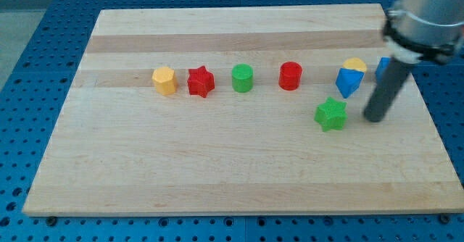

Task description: Slide the green star to the bottom of the red star

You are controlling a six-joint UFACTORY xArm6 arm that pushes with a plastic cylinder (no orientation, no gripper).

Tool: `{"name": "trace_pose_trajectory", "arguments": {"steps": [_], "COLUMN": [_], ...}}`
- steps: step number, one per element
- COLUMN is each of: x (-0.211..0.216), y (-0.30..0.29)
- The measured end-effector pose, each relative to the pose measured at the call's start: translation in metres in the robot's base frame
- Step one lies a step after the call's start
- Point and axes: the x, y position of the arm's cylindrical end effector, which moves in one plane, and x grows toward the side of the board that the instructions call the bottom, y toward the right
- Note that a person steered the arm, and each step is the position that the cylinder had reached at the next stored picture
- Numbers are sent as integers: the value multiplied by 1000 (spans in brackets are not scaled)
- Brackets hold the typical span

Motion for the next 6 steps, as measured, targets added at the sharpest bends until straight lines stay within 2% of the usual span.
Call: {"name": "trace_pose_trajectory", "arguments": {"steps": [1,2,4,5,6], "x": [0,0,5,26,31], "y": [-100,-173,-132,-158,-241]}}
